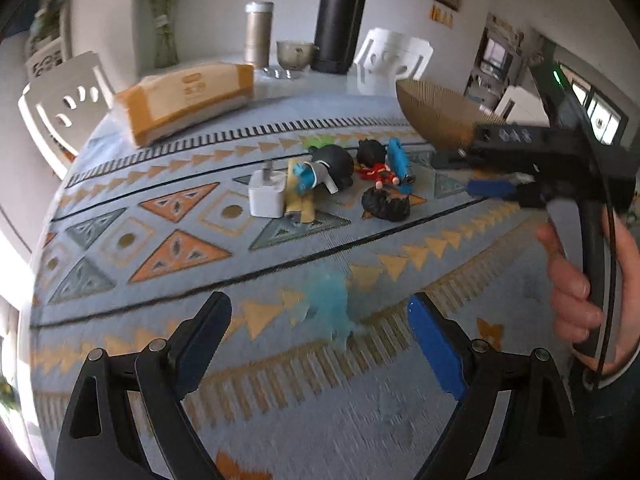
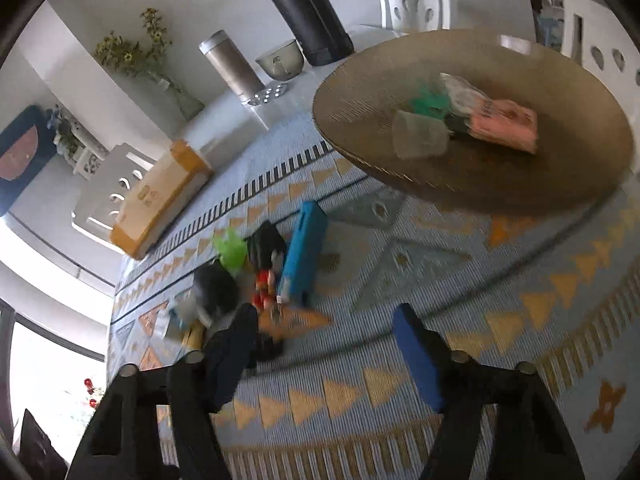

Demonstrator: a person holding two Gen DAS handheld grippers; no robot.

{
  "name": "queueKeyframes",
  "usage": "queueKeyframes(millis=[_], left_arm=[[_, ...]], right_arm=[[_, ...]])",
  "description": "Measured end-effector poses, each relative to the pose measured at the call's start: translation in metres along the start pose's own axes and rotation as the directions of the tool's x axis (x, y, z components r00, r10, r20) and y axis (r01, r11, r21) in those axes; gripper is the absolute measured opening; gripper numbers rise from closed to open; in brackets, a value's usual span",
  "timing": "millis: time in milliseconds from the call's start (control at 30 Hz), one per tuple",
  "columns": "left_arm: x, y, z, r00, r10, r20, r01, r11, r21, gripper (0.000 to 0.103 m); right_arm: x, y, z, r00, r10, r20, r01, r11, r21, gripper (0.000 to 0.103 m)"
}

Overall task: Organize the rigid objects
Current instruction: 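Grasp the light blue translucent toy with left tool while right tool grasps blue lighter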

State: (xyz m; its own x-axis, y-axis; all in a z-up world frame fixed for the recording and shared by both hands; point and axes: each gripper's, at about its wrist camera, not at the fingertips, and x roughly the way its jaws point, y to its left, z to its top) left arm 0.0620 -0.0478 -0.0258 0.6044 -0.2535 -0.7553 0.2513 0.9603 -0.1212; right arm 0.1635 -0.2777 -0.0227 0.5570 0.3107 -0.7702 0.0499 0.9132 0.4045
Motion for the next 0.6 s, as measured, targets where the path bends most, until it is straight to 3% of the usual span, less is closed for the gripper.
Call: queueKeyframes(millis=[67,233,333,433,500,567,600], left_arm=[[0.012,-0.001,0.001,0.999,-0.024,-0.036,0.024,1.000,-0.003,0.075],[0.022,-0.004,-0.001,0.998,-0.042,-0.056,0.043,0.999,0.006,0.067],[0.024,-0.005,0.000,0.997,-0.040,-0.059,0.040,0.999,0.005,0.064],[0.023,-0.002,0.001,0.999,-0.020,-0.048,0.020,1.000,-0.010,0.050],[0.024,0.000,0.001,0.999,-0.011,-0.045,0.010,1.000,-0.012,0.045],[0.024,0.000,0.001,0.999,0.004,-0.038,-0.005,1.000,-0.004,0.030],[0.023,0.000,0.000,0.999,0.002,-0.036,-0.002,1.000,-0.002,0.030]], right_arm=[[0.014,0.005,0.008,1.000,-0.007,-0.010,0.007,1.000,-0.005,0.054],[0.043,0.006,0.017,0.999,0.004,-0.033,-0.004,1.000,0.023,0.044],[0.049,0.013,0.023,0.998,-0.059,-0.001,0.059,0.998,-0.002,0.039],[0.055,0.022,0.024,0.993,-0.115,0.030,0.117,0.991,-0.065,0.036],[0.057,0.024,0.023,0.992,-0.119,0.044,0.123,0.988,-0.093,0.035],[0.056,0.024,0.021,0.993,-0.109,0.054,0.114,0.987,-0.113,0.032],[0.055,0.024,0.021,0.993,-0.104,0.054,0.110,0.987,-0.118,0.028]])
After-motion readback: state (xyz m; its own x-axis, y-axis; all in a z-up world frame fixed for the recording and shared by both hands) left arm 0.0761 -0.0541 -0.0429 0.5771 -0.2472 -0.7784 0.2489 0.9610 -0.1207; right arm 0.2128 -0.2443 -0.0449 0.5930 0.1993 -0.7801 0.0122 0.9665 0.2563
